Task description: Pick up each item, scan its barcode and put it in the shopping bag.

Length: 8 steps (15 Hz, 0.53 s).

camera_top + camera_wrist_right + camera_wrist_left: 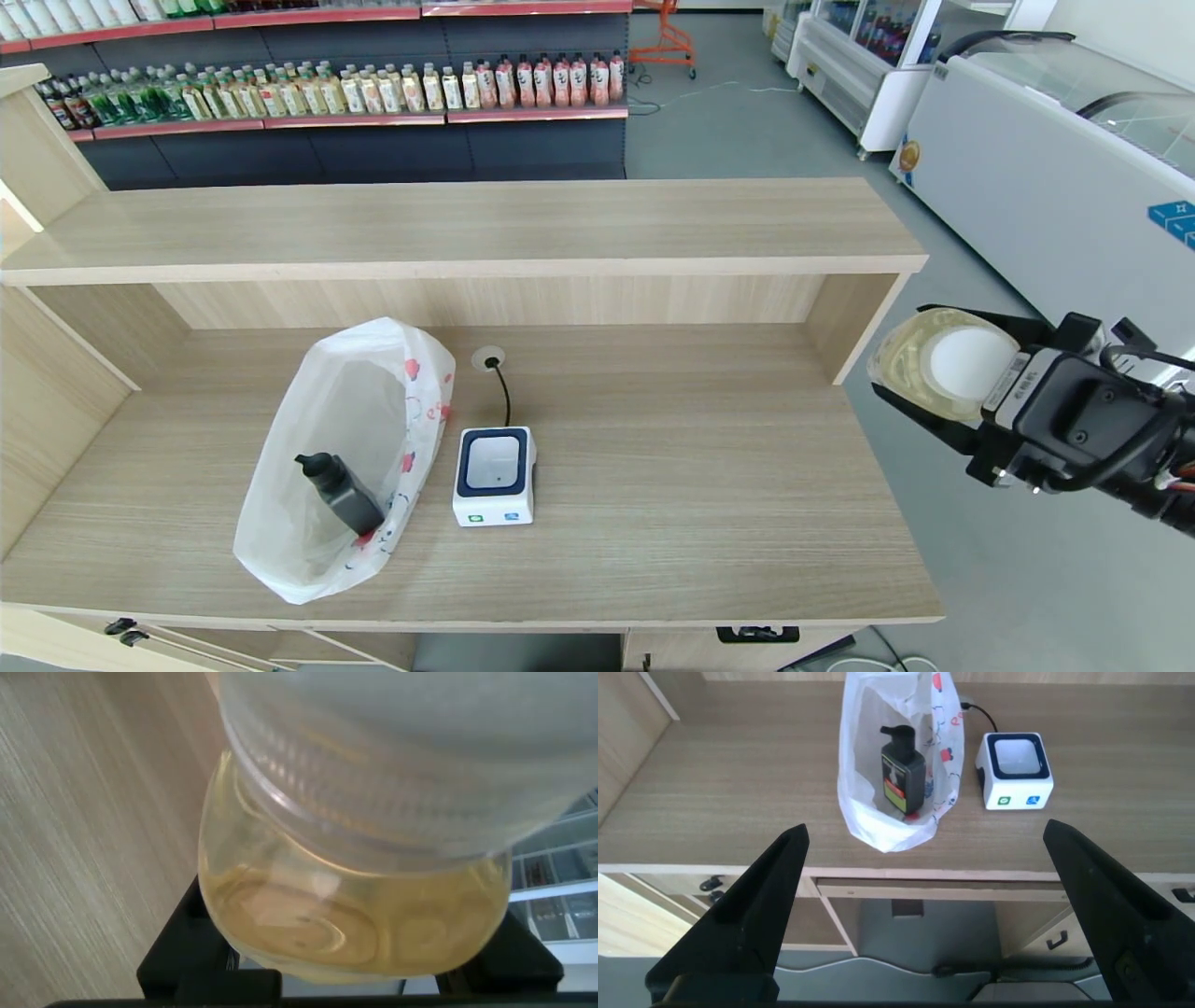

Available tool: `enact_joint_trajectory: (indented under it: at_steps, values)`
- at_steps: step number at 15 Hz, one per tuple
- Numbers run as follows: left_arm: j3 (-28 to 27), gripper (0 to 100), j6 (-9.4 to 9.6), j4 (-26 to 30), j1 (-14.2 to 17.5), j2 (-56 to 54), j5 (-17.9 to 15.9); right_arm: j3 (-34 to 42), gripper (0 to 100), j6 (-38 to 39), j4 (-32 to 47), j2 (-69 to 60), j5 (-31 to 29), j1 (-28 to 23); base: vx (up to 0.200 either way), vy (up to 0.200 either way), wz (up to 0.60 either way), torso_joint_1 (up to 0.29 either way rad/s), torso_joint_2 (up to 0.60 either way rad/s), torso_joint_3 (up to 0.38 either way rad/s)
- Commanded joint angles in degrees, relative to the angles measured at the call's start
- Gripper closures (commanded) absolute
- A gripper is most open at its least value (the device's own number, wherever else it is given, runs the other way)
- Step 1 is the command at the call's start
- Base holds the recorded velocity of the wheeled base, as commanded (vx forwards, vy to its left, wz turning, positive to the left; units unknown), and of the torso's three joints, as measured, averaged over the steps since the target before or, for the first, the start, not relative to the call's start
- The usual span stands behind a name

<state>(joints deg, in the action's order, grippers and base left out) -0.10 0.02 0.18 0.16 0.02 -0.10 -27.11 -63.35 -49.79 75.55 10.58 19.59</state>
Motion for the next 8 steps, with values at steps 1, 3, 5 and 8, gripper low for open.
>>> enact_joint_trajectory:
  at_steps: [1, 3, 5, 8]
  values:
    - [0.01, 0, -0.11, -0.01, 0.02, -0.02, 0.01, 1.27, 100, -0.01, -0.05, -1.19, -0.03, 0.19, 0.000, 0.200, 0.00, 0.002, 0.00, 0.007]
    - [0.01, 0, -0.38, -0.09, 0.02, -0.02, 0.01, 1.80, 100, 0.07, 0.04, -1.89, -0.03, 0.19, 0.000, 0.200, 0.00, 0.002, 0.00, 0.002]
    - [0.01, 0, -0.46, -0.09, 0.02, -0.02, 0.10, 1.80, 100, 0.16, 0.13, -1.89, 0.05, 0.19, 0.000, 0.200, 0.00, -0.002, 0.00, 0.007]
    - [0.01, 0, -0.29, -0.01, 0.02, -0.02, 0.01, 1.62, 100, 1.48, 0.22, -1.28, 0.14, 0.10, 0.000, 0.200, 0.00, 0.004, 0.01, 0.004]
